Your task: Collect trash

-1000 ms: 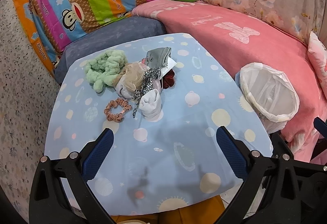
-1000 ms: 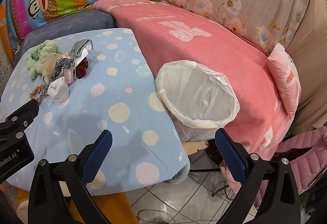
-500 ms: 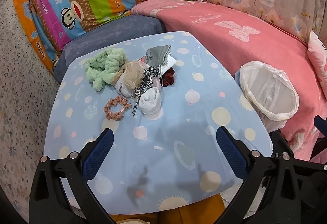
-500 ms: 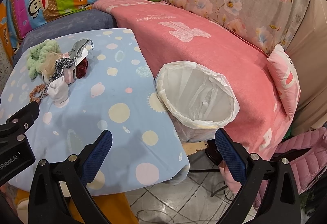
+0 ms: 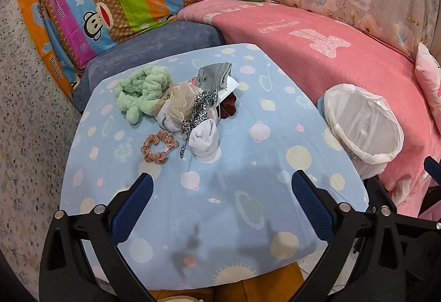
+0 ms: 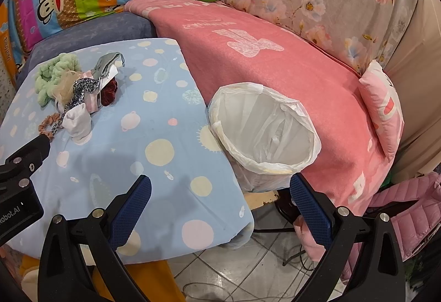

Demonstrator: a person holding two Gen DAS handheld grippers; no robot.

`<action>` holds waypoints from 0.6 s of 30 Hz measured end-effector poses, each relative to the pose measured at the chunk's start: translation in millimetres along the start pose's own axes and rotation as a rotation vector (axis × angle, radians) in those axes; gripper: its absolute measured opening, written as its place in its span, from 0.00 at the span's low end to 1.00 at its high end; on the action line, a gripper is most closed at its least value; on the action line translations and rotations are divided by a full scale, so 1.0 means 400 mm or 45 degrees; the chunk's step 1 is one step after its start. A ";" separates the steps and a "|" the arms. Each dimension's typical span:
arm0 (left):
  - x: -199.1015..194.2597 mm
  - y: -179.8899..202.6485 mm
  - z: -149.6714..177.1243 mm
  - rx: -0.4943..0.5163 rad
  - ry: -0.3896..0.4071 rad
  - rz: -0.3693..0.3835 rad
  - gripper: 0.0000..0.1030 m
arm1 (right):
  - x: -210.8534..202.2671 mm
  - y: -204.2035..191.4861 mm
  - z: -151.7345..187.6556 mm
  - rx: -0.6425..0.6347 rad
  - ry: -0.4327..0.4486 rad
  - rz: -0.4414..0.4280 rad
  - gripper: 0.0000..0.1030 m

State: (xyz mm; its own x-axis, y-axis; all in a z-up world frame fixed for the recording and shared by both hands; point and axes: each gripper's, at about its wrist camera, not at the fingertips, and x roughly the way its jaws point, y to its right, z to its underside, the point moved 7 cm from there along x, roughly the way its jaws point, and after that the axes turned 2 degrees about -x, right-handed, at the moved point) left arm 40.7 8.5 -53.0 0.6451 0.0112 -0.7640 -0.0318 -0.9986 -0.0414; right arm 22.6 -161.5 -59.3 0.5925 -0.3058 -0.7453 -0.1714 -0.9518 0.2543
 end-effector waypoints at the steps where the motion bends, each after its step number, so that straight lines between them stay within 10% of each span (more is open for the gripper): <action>1: -0.001 -0.001 -0.002 0.001 0.001 0.000 0.93 | 0.000 0.002 -0.001 0.001 0.001 0.001 0.93; 18: -0.003 0.005 -0.014 0.004 0.000 0.010 0.93 | -0.002 0.007 -0.005 0.010 0.006 0.022 0.93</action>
State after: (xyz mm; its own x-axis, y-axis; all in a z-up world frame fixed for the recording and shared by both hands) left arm 44.0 6.1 -48.6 0.6447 0.0034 -0.7644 -0.0393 -0.9985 -0.0375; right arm 23.1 -163.8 -56.8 0.5929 -0.3218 -0.7381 -0.1873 -0.9466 0.2623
